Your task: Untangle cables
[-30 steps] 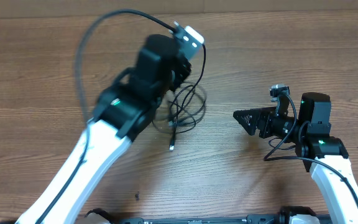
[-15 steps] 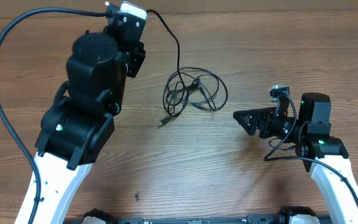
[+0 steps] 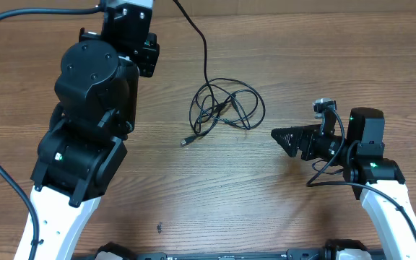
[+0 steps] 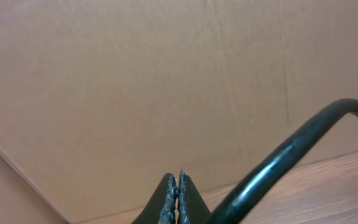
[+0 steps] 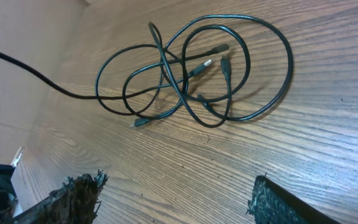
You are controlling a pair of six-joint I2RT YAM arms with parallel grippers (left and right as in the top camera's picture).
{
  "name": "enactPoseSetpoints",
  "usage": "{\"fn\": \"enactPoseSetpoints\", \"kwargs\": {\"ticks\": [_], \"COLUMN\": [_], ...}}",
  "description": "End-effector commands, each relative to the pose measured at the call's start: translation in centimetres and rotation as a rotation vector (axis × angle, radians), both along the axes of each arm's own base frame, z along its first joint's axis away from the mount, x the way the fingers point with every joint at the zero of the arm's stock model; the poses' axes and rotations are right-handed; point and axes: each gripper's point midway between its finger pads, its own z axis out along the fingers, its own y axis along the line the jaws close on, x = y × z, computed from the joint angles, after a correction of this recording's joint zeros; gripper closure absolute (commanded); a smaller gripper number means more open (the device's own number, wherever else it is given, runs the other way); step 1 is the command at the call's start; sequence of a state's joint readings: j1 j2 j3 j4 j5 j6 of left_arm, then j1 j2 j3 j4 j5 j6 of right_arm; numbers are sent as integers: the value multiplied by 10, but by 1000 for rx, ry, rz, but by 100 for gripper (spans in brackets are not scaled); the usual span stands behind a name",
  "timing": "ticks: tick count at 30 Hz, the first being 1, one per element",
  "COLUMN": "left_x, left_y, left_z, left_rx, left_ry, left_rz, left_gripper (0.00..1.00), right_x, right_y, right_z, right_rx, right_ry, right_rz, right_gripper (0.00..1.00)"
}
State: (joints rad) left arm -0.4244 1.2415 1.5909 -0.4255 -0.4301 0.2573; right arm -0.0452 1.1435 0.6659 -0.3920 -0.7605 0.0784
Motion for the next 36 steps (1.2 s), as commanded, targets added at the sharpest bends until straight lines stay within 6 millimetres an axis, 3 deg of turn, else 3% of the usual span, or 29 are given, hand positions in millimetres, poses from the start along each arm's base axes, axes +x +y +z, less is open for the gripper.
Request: {"fn": "enactPoseSetpoints", "kwargs": {"ticks": [1, 6, 13, 17, 24, 27, 31, 36], "left_x": [-12, -15, -21, -29, -49, -52, -58, -64], "left_y": [-6, -23, -45, -67, -99, -105, -112, -121], "left_z": [13, -4, -11, -11, -10, -12, -16, -17], "left_rx": [-93, -100, -132, -214, -319, -326, -326, -323], "left_ry": [-14, 62, 102, 130, 191, 206, 229, 240], "left_rz": [-69, -163, -292, -415, -623, -656, -684, -711], "left_gripper": [96, 96, 96, 96, 96, 96, 96, 96], "right_x": [0, -19, -9, -6, 11, 12, 36, 51], "right_y": [8, 39, 55, 82, 109, 120, 118, 121], "right_z": [15, 65, 108, 130, 125, 122, 113, 100], "right_rx": [48, 201, 155, 103, 25, 34, 31, 29], "right_ry": [-46, -299, -626, -802, -809, -823, -789, -790], "right_rz": [50, 342, 445, 461, 348, 367, 268, 253], "right_gripper": [22, 18, 14, 12, 12, 12, 12, 13]}}
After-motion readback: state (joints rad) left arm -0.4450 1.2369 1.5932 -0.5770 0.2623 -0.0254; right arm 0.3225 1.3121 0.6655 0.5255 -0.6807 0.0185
